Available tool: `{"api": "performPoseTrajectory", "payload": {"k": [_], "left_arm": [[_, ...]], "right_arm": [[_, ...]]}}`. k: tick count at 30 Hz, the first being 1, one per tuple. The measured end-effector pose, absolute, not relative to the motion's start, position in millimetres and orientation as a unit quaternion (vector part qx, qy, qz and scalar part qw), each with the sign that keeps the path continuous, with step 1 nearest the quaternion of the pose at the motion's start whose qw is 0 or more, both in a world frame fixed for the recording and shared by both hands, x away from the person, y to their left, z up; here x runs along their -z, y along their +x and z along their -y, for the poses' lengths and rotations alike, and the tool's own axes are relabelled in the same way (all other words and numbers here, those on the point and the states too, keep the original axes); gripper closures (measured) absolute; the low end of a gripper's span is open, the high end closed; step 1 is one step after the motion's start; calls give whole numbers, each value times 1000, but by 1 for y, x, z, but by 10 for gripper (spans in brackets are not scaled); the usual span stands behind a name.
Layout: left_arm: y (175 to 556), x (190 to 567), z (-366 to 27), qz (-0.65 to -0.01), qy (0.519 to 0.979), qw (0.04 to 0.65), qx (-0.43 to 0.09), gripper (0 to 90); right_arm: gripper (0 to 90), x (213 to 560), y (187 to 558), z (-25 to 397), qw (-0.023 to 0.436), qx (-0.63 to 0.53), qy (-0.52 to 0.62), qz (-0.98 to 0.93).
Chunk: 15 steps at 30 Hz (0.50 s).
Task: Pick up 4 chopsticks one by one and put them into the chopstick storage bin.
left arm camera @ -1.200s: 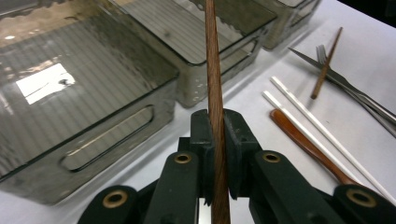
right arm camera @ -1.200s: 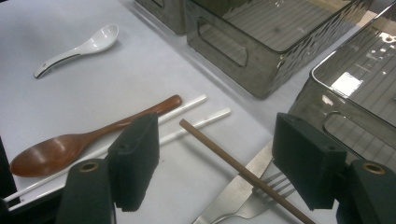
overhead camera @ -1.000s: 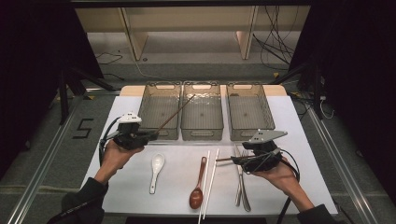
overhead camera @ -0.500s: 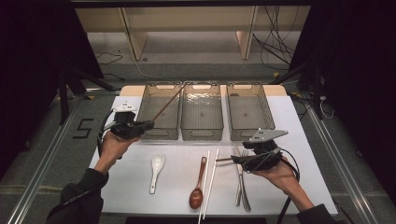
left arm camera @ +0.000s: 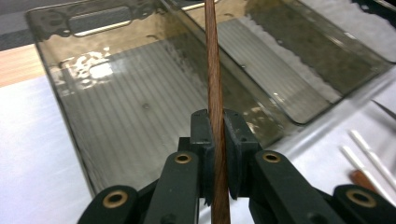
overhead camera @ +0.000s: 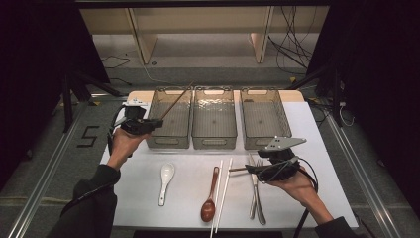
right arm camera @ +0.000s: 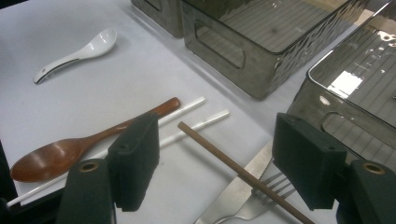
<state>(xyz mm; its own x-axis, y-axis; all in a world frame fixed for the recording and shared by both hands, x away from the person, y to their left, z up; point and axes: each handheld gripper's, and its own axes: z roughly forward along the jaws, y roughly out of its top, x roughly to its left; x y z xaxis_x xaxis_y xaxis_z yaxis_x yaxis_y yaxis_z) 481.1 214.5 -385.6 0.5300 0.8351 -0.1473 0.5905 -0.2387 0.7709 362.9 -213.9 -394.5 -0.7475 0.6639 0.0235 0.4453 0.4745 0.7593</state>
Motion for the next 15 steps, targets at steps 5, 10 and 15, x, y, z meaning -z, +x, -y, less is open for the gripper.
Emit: {"api": "performPoseTrajectory", "payload": {"k": [5, 10, 15], "left_arm": [[493, 389, -214, -474, 770, 402, -146, 829], [505, 395, -216, -491, 766, 391, -141, 829], [510, 398, -222, -503, 760, 388, -139, 829]], "right_arm": [[328, 395, 363, 213, 138, -393, 325, -849], [328, 394, 363, 214, 138, -395, 326, -848], [329, 395, 363, 213, 138, -395, 325, -848]]}}
